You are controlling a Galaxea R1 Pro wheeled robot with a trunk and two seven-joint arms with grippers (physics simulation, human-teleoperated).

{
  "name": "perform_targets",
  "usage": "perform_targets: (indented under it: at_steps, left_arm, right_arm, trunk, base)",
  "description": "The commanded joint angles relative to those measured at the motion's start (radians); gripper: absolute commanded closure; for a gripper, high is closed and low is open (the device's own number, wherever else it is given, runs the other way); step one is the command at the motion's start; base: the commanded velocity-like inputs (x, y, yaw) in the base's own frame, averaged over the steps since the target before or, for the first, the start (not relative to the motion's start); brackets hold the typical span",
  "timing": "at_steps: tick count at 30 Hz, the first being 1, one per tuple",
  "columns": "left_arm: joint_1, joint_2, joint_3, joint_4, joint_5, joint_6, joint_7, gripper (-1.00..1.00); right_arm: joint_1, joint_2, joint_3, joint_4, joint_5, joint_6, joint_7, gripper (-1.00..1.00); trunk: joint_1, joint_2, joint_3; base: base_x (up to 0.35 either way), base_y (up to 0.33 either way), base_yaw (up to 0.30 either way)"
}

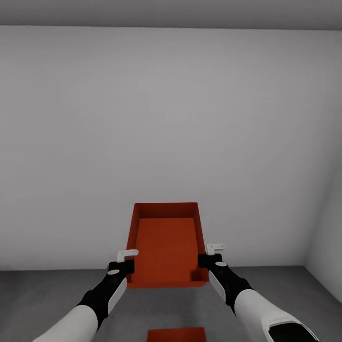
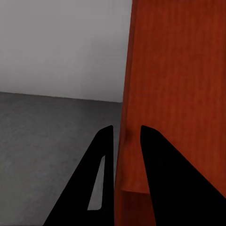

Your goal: Move the two storage containers from the living room to the garage. In the garage, place one container on the floor and stack the other container on top of it (either order is fine).

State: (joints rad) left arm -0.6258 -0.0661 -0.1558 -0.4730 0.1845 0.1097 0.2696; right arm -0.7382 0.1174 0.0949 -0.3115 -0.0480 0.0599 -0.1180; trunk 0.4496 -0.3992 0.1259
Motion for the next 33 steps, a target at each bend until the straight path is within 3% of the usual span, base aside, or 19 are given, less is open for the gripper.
perform_targets:
  at_steps: [1, 21, 30, 31, 33]
  left_arm:
    - [0.0, 0.045, 0.07, -0.003, -0.002, 0.007, 0.022, 1.0]
    - [0.0, 0.045, 0.07, -0.004, -0.002, 0.007, 0.023, 1.0]
    - [0.0, 0.045, 0.07, -0.004, -0.002, 0.007, 0.023, 1.0]
    - [0.003, -0.007, -0.018, -0.009, 0.016, 0.01, 0.011, 1.0]
    - [0.003, -0.007, -0.008, -0.024, -0.001, 0.012, 0.01, 1.0]
  right_arm:
    - [0.0, -0.001, 0.002, -0.003, -0.003, 0.006, -0.003, 1.0]
    - [-0.001, -0.003, 0.002, -0.003, -0.004, 0.006, -0.002, 1.0]
    - [0.0, -0.004, 0.002, -0.003, -0.004, 0.005, -0.003, 1.0]
    - [-0.001, -0.002, 0.005, -0.003, -0.007, -0.001, -0.009, 1.0]
    - [-0.001, -0.002, 0.015, -0.003, -0.016, -0.001, -0.009, 1.0]
  trunk:
    - [0.0, -0.001, 0.0]
    - [0.0, -0.001, 0.009]
    - [0.0, -0.001, 0.009]
    - [0.0, -0.001, 0.009]
    - [0.0, -0.001, 0.009]
  base:
    - [0.004, 0.001, -0.233]
    - [0.0, 0.0, -0.234]
    - [0.0, 0.0, -0.031]
    - [0.0, 0.0, 0.0]
    - [0.0, 0.0, 0.0]
